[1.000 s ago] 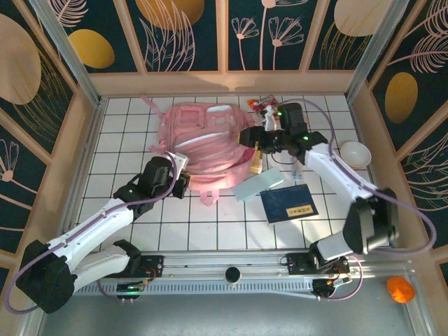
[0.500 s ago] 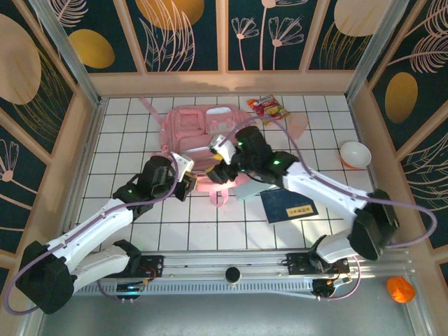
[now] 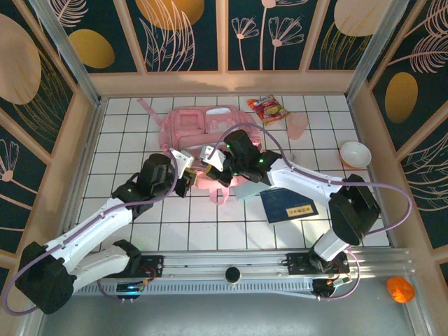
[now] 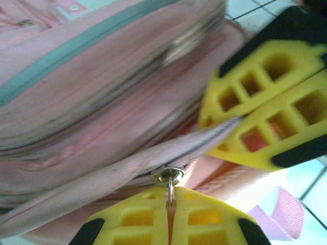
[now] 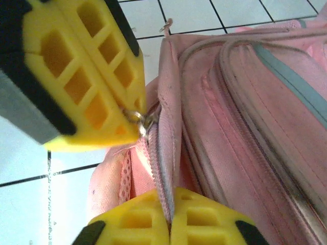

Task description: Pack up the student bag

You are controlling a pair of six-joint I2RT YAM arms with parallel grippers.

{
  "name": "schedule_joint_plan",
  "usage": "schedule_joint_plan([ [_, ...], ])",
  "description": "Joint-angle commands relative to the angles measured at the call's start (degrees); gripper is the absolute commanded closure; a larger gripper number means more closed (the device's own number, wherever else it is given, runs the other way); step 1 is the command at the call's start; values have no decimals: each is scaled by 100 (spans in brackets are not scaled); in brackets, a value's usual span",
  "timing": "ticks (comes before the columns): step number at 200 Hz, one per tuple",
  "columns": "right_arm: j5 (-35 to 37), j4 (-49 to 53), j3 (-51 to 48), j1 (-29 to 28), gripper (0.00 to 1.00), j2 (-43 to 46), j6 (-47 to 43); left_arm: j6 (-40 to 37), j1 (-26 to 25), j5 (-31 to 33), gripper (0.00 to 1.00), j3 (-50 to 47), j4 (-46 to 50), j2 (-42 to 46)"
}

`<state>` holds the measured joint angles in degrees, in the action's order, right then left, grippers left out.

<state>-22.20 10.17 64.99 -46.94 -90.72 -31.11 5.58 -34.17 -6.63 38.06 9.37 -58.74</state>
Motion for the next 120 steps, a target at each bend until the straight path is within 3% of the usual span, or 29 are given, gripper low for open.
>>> schedule_joint_plan([
  [1, -308, 567, 185, 313, 100, 491, -581, -110, 42, 1227, 100, 251, 65, -31],
  [54, -1412, 1597, 355, 946, 100, 1359, -1683, -125, 185, 2173, 99, 186, 87, -219],
  [120, -2161, 2692, 1147, 1527, 100, 1693, -2451, -188, 965, 2615, 97, 164, -633, -878],
])
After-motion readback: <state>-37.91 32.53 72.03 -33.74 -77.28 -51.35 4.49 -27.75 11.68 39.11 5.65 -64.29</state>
